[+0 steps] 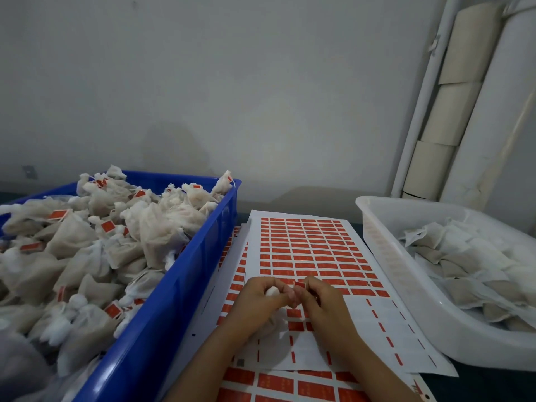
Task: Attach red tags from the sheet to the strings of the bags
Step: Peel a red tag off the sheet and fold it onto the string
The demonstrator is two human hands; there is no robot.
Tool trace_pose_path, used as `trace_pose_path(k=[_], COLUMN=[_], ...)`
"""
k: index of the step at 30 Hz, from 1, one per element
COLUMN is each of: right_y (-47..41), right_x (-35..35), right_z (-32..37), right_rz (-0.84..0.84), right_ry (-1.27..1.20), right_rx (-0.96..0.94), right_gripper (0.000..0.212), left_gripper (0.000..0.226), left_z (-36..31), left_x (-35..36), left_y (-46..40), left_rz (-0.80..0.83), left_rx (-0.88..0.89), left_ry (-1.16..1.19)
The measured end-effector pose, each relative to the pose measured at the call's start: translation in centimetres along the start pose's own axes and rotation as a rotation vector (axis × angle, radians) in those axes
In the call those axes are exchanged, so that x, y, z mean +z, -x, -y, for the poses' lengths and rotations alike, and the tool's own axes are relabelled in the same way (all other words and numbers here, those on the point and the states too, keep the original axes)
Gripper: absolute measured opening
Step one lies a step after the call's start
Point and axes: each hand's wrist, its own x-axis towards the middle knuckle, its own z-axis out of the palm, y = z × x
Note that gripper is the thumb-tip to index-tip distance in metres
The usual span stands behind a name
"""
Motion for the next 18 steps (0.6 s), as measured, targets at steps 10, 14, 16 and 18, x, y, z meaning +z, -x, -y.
trace_pose_path(k=[10, 14, 16, 18], right_y=[0.6, 0.4, 0.3, 0.2], right_x=[-0.4, -0.6, -0.6, -0.6], right_z=[0.5, 0.4, 0.2, 0.0], right_rz=[0.004, 0.004, -0.02, -0.032], right_ry=[-0.297, -0.359, -0.349, -0.336], right_rx=[0.192, 0.231, 0.248, 0.255], right_gripper=[0.03, 0.033, 0.034, 0.034], left_gripper=[0.059, 0.038, 0.041, 0.046], left_z=[-1.7, -1.5, -1.5, -1.5], left_x=[-3.2, -3.7, -3.2, -2.8], left_y=[2.6, 3.8, 4.1, 4.3], left_rz=[0.075, 0.08, 0.051, 0.013], left_rx=[-0.128, -0.142, -0.148, -0.182], left_ry=[-0.622, -0.62, -0.637, -0.648])
